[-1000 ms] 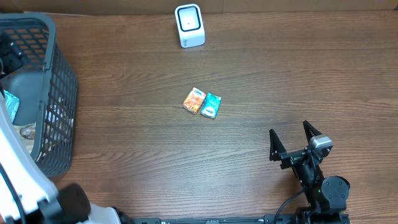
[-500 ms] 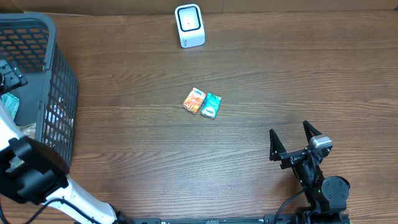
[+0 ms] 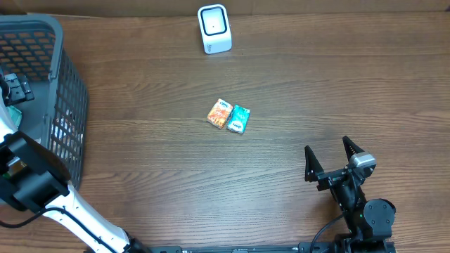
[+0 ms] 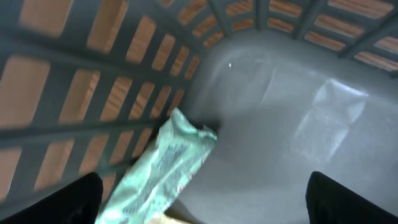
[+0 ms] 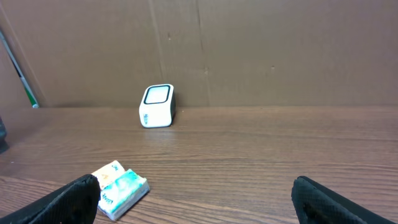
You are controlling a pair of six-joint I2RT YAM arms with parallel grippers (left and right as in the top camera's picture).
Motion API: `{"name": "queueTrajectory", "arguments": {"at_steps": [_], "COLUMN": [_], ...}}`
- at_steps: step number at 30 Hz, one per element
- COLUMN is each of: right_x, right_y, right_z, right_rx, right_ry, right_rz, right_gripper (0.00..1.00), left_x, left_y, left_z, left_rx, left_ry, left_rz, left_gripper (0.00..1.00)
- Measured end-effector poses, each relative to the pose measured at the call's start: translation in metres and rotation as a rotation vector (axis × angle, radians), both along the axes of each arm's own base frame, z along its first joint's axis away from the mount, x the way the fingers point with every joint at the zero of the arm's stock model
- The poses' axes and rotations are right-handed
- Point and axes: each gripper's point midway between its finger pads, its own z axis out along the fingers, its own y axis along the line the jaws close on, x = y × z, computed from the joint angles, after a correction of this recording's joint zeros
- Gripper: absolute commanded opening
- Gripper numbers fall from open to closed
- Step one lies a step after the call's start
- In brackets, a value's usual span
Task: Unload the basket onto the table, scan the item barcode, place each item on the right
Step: 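Grasp the light green wrapped packet in the basket with the left gripper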
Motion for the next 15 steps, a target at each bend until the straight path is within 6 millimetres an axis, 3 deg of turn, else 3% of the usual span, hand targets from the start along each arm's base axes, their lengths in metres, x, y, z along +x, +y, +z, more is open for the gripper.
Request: {"name": "queueTrajectory", "arguments": {"at_steps": [4, 10, 15], "right_x": [0.000, 0.000, 0.000], "right_y": [0.000, 0.000, 0.000], "right_z": [0.000, 0.000, 0.000], "right_rx": [0.000, 0.000, 0.000], "right_ry": [0.000, 0.000, 0.000], "right_rz": [0.000, 0.000, 0.000], "right_gripper": [1.00, 1.00, 1.00], "left_x": [0.001, -0.011, -0.015], "left_y": [0.004, 0.014, 0.022], "left_z": [-0.011, -0.045, -0.047], "left_rx": [0.002, -0.024, -0.018], "left_ry": [0.024, 0.102, 0.103], "left_rz": [-0.029, -0.029, -0.013], "left_gripper": [0.82, 0.85, 0.84]}}
